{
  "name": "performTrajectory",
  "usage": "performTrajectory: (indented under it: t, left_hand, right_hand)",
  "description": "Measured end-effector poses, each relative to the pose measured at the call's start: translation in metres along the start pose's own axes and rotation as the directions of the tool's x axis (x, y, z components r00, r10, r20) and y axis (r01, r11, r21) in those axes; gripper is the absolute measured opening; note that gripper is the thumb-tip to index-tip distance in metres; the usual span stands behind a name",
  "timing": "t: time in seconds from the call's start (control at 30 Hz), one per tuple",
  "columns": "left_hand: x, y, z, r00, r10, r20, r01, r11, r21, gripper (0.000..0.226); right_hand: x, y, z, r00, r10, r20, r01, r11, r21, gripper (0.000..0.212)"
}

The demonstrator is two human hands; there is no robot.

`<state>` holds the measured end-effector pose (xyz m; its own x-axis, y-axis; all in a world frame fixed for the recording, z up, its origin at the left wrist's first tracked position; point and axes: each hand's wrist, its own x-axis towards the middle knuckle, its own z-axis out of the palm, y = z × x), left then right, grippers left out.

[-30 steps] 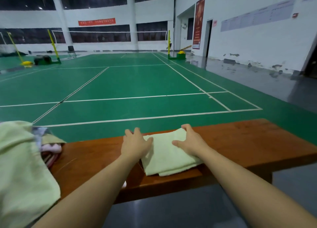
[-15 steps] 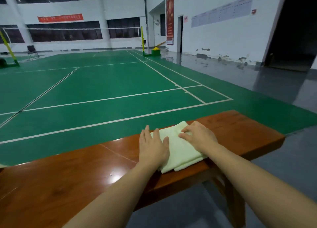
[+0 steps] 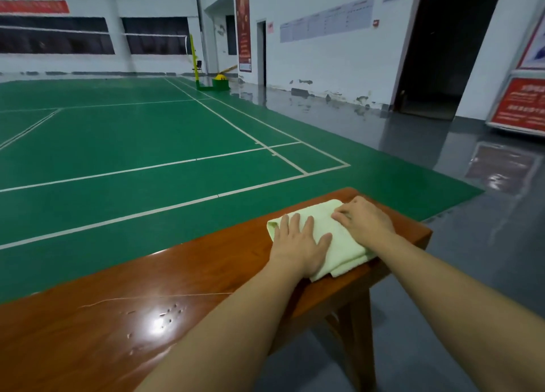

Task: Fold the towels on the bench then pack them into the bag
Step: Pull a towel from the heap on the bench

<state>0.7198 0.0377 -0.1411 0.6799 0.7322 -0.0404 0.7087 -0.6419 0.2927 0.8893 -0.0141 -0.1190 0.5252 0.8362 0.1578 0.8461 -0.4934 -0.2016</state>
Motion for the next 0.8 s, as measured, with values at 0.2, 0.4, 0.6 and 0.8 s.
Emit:
performTrajectory:
  t: [0.2,0.4,0.6,0.8]
  left_hand:
    - [-0.032,-0.041,-0.027,0.993,-0.064,-0.099,0.059,0.997,-0.053,0.073]
    - [-0.116,-0.145,-0.090,0.932,-0.246,-0.265,0.246,0.969,-0.035,0.071]
    - [-0.279,-0.288,-0.150,0.766,-0.516,-0.385,0.545,0.838,-0.039,0.070]
    - [-0.425,-0.393,-0.199,0.556,-0.657,-0.510,0.723,0.684,-0.093,0.069]
  right_hand:
    - [-0.012,-0.058,-0.010,0.968,-0.177,-0.178,0.173,0.984,-0.040,0.046]
    - [-0.055,-0.211,0.001,0.871,-0.477,-0.115,0.490,0.860,0.144,0.042]
    - [-0.137,-0.394,0.021,0.702,-0.706,-0.099,0.691,0.639,0.337,0.043]
    - [-0.229,-0.534,0.028,0.568,-0.821,-0.054,0.727,0.470,0.500,0.043]
